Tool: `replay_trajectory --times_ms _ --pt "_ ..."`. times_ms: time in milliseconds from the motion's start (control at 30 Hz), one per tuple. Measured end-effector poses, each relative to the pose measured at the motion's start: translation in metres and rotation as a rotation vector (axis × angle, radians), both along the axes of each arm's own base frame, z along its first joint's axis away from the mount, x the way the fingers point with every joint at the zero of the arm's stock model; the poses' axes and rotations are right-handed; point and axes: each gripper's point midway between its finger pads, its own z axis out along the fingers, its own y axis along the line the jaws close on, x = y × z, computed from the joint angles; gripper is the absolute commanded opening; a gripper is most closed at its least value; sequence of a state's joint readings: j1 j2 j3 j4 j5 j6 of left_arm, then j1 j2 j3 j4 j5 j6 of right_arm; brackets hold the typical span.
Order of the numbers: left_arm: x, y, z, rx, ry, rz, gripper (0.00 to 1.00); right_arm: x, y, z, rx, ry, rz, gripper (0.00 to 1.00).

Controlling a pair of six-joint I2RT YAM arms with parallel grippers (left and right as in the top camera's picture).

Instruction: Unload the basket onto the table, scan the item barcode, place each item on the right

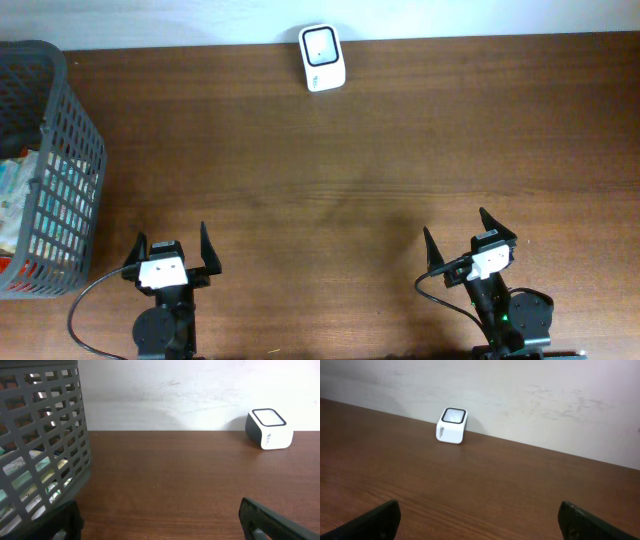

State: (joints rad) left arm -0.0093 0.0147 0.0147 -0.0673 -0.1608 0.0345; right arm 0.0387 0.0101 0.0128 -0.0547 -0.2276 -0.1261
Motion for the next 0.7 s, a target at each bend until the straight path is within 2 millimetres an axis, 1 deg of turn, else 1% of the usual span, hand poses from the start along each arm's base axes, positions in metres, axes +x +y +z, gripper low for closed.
replay_trajectory --times_ms 400,600,633,700 --pt "0.000 0.000 0.000 0.000 -0.001 -0.002 0.99 0.000 0.000 0.000 0.000 0.000 0.000 0.98" --pt "0.001 -0.008 -0.001 -0.003 0.007 -0.048 0.99 0.000 0.000 0.000 0.000 0.000 0.000 0.99" --pt "0.000 -0.009 0.000 -0.004 0.011 -0.051 0.99 0.000 0.000 0.000 0.000 0.000 0.000 0.99" --pt "-0.003 -0.010 0.015 -0.003 0.019 -0.056 0.99 0.000 0.000 0.000 0.000 0.000 0.000 0.99"
